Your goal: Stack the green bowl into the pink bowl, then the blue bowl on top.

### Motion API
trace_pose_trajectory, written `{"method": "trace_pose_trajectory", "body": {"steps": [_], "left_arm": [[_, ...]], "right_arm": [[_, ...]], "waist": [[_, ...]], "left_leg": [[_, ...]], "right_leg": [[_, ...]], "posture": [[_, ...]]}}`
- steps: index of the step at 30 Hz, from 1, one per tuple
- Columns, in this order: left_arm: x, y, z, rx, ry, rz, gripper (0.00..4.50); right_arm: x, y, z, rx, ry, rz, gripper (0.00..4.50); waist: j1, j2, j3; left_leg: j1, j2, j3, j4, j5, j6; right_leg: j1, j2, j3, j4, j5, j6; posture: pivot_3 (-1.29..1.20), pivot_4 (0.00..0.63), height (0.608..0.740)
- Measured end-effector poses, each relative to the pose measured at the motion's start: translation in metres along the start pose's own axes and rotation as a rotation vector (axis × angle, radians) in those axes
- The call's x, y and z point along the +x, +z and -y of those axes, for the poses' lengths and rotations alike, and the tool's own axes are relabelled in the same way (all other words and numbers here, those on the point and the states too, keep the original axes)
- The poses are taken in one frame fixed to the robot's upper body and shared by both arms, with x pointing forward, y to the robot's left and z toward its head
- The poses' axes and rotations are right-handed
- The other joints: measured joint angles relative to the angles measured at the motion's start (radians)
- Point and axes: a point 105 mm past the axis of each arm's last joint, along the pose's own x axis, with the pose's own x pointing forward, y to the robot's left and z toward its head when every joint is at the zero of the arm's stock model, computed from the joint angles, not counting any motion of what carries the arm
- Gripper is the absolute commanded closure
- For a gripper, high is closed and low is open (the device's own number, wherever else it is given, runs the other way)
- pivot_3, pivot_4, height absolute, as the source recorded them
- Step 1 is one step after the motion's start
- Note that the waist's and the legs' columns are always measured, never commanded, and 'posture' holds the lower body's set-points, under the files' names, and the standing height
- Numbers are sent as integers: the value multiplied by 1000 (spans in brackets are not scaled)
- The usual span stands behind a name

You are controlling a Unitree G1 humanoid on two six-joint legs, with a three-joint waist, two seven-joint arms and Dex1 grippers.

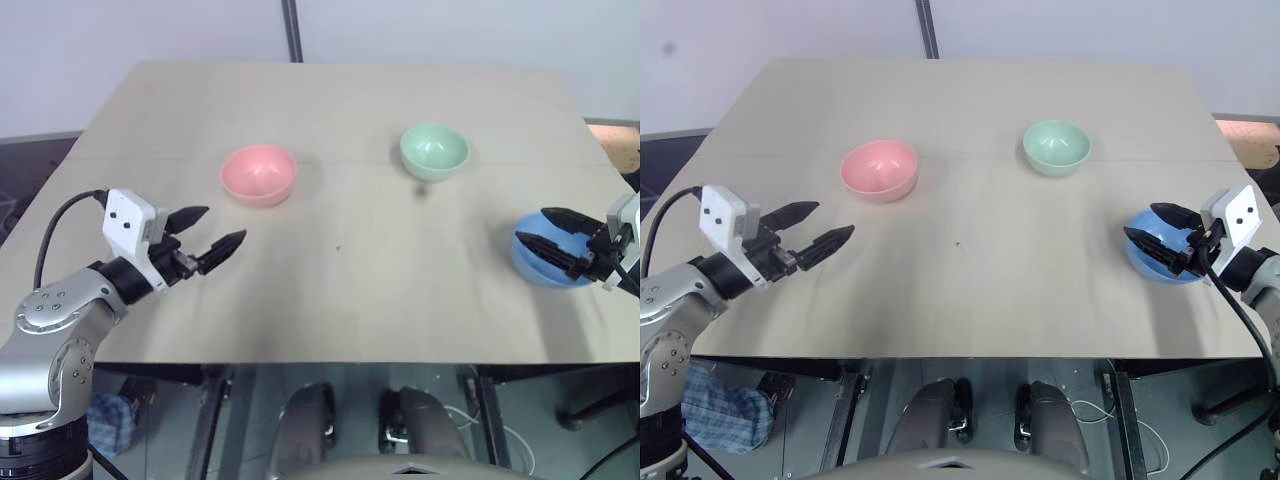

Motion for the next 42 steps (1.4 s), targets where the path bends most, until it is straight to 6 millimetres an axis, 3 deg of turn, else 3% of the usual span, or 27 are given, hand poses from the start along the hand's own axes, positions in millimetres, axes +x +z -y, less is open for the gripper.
{"method": "trace_pose_trajectory", "body": {"steps": [24,31,35,42], "left_arm": [[3,4,-3,6,18,15,454],[20,-4,-19,73,73,-75,454],[31,-4,-30,147,105,-120,454],[61,28,-41,315,86,-69,454]], "right_arm": [[2,6,-7,-14,19,24,1170],[9,28,-39,-4,195,96,1170],[10,30,-48,9,253,93,1170],[8,46,-74,-4,385,118,1170]], "waist": [[0,0,0],[0,0,0],[2,0,0],[1,-1,0]], "left_leg": [[0,0,0,1,2,-3],[1,0,0,1,1,-1],[0,0,0,1,0,0],[1,0,0,2,2,-4]], "right_leg": [[0,0,0,1,0,0],[1,1,0,1,0,0],[1,0,0,1,0,0],[1,1,0,1,0,0]], "posture": [[0,150,740],[0,150,740],[0,150,740],[0,150,740]]}}
